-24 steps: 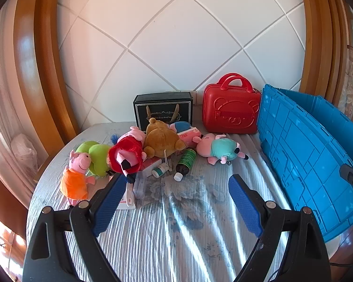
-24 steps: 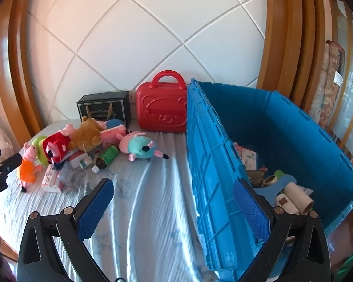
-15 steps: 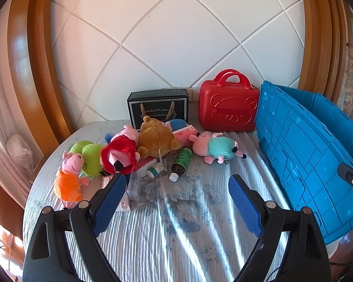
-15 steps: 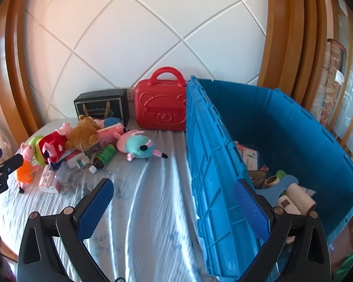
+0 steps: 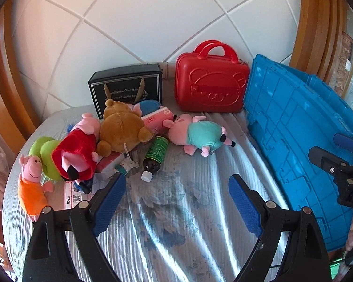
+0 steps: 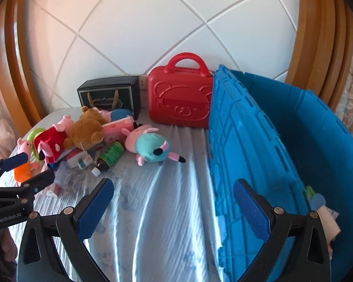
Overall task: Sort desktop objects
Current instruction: 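Move both tools toward the plush pig and the brown bottle, then grasp the teal-shirted pink pig with right tool while left grasps the green-labelled brown bottle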
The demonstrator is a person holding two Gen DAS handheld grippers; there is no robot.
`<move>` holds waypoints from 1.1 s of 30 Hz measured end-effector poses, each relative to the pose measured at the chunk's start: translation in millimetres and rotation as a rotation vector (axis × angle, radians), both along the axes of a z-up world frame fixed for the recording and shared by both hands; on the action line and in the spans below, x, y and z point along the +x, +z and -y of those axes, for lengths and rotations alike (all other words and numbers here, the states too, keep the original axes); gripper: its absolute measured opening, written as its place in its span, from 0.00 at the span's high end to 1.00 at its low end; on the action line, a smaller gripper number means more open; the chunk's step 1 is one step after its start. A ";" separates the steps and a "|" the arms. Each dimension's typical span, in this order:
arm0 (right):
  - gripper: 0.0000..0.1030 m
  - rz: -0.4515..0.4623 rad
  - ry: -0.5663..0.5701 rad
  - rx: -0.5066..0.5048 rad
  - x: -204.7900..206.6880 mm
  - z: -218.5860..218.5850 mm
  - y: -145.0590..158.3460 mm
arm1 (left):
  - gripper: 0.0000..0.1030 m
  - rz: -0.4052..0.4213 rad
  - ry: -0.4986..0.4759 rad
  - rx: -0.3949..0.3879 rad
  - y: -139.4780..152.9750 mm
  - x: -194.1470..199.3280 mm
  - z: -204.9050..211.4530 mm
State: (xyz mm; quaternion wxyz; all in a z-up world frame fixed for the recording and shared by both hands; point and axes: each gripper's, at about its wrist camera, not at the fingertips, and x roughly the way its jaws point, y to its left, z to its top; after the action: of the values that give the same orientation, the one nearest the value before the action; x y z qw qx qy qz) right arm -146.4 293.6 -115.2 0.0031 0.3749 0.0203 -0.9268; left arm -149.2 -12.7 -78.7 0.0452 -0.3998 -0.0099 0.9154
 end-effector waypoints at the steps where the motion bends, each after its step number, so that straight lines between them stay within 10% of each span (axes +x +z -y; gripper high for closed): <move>1: 0.00 0.013 0.010 -0.004 -11.1 2.8 -5.7 | 0.13 0.016 0.000 0.002 -8.6 -12.7 1.6; 16: 0.00 0.225 0.028 -0.041 -181.8 33.0 -120.9 | 0.14 0.249 -0.025 -0.033 -137.5 -167.6 7.7; 30: 0.00 0.356 0.174 0.031 -276.8 57.7 -201.5 | 0.14 0.392 -0.032 -0.089 -208.4 -225.7 8.1; 33: 0.00 0.388 0.153 0.088 -283.9 60.3 -221.5 | 0.36 0.420 -0.033 -0.122 -214.1 -223.1 7.1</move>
State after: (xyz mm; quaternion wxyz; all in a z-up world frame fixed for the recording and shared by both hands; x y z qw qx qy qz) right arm -430.3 233.3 -336.7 0.0611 0.5434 0.0883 -0.8326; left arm -372.3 -19.9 -292.8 0.0331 -0.5838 0.0429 0.8101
